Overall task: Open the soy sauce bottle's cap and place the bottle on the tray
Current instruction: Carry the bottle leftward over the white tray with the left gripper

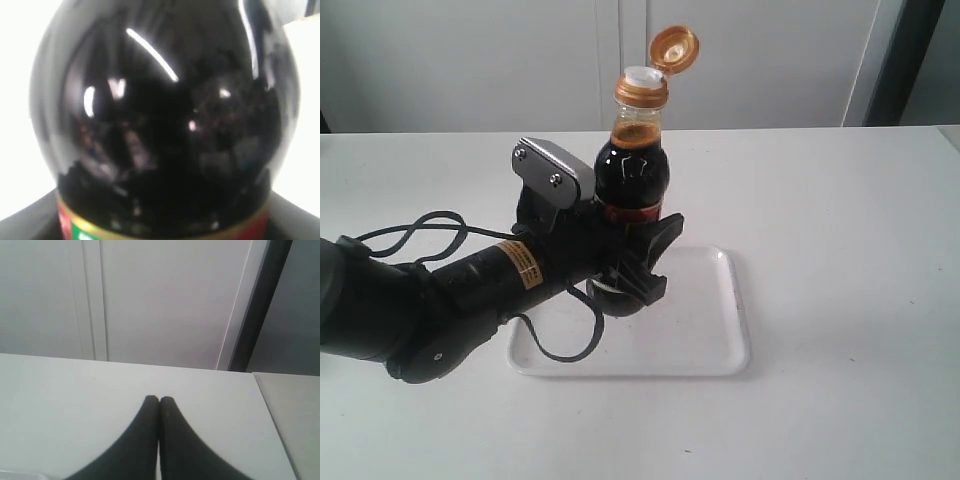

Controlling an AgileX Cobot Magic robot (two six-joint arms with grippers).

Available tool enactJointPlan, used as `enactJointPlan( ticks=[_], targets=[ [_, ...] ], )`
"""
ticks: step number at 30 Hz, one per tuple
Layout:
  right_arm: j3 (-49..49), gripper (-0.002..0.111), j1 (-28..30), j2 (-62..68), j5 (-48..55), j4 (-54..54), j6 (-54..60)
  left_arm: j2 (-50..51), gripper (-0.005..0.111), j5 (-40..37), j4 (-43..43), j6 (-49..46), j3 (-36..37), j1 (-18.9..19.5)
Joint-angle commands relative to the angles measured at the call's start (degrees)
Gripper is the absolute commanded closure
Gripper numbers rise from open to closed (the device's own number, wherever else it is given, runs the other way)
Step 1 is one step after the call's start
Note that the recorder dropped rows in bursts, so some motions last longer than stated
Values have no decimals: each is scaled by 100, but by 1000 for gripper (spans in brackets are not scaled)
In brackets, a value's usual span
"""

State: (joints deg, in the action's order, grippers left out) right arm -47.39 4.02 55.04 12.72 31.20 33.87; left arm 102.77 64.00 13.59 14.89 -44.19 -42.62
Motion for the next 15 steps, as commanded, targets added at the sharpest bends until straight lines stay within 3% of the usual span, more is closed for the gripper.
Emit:
enactJointPlan(
  ticks=[1, 15],
  targets=[
    [15, 108, 3, 5, -54, 27, 41, 0, 107, 596, -465, 31, -50, 19],
    [15, 108, 3, 5, -62, 49, 41, 193, 107, 596, -656, 27, -392, 19]
  ],
)
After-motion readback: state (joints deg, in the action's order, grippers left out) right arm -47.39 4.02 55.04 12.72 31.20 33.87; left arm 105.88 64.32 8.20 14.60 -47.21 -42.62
